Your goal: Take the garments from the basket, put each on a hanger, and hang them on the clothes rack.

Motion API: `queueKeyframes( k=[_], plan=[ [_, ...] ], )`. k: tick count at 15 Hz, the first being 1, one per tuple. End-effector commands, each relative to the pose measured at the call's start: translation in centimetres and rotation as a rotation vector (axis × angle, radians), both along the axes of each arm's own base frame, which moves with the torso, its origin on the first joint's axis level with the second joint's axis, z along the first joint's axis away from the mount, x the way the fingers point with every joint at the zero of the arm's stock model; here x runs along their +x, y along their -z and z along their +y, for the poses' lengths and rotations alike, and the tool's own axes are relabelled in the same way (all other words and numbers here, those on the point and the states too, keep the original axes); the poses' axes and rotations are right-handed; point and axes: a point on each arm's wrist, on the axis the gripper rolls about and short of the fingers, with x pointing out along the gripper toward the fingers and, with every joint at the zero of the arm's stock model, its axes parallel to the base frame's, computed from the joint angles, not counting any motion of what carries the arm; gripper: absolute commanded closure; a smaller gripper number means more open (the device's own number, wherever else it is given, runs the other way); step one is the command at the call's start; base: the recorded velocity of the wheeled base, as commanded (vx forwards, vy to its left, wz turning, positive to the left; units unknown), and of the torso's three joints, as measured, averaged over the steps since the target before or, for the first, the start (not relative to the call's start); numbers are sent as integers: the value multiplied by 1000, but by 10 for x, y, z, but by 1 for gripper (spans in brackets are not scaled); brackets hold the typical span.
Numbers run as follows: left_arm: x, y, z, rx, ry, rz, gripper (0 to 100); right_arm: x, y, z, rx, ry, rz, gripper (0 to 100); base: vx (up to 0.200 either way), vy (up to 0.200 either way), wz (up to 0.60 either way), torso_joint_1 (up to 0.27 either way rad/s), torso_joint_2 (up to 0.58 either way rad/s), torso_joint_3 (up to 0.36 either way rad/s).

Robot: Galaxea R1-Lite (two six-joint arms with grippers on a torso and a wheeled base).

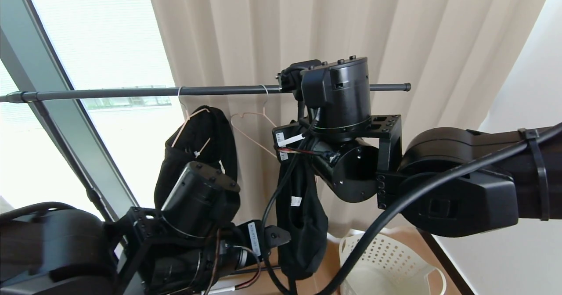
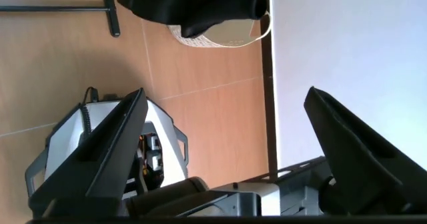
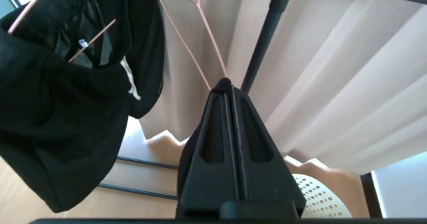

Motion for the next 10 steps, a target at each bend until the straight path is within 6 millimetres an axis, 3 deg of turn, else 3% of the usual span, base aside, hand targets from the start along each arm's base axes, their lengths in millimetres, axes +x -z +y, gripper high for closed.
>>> queueKeyframes(
  k=[1, 3, 5, 10],
  plan=[
    [17, 16, -23, 43, -20, 17, 0, -8, -4, -1, 8, -12, -5, 100, 0, 0, 0, 0, 0, 0],
    [37, 18, -39, 54, -54, -4, 0, -14, -10, -7, 18, -16, -10, 100, 0, 0, 0, 0, 0, 0],
    [46, 23, -48, 59, -85, 21, 0, -17, -11, -11, 24, -16, -7, 100, 0, 0, 0, 0, 0, 0],
    [60, 21, -38, 74, -183, -4, 0, -23, -12, -15, 24, -23, -4, 100, 0, 0, 0, 0, 0, 0]
  ],
)
